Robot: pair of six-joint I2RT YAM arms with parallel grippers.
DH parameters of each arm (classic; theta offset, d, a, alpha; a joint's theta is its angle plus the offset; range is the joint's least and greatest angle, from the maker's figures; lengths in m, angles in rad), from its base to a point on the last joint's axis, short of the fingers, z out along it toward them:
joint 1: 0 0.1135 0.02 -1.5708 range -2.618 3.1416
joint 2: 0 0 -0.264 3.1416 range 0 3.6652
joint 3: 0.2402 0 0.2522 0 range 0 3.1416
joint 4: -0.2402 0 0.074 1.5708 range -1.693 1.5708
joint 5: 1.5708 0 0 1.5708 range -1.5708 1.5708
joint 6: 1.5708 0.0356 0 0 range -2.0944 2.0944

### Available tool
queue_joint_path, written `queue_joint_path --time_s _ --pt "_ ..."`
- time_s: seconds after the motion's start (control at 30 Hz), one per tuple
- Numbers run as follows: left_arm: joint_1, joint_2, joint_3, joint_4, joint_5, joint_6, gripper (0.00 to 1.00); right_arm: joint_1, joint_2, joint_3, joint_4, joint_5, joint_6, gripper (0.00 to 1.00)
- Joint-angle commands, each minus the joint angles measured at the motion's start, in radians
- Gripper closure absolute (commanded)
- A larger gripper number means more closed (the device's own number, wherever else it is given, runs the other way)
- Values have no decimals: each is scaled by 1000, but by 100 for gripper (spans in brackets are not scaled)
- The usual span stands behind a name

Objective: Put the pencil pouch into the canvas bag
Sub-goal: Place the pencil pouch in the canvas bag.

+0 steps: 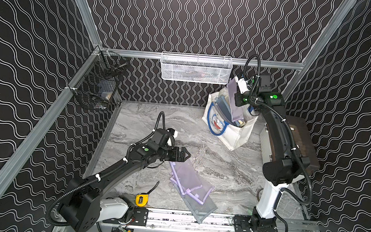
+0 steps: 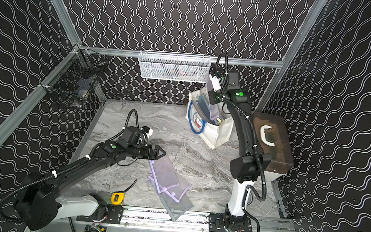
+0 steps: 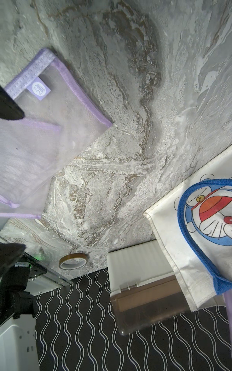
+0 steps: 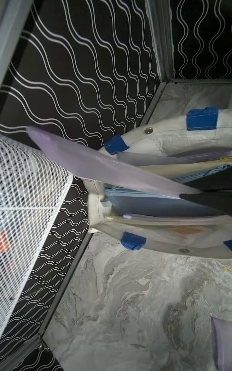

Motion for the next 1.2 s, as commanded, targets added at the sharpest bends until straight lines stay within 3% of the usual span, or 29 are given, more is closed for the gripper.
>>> queue_joint_path --time_s 0.0,0.53,0.9,1.17 --pt "0 4 -2 0 -19 17 1 -3 -13 -65 55 -33 -44 100" --pt "0 36 7 13 -21 14 1 -8 3 -286 113 -89 -16 100" --pt "0 34 1 13 -24 8 1 -1 119 -211 54 -117 85 100" --pt "0 15 2 -28 -46 19 1 0 18 -200 76 -53 158 57"
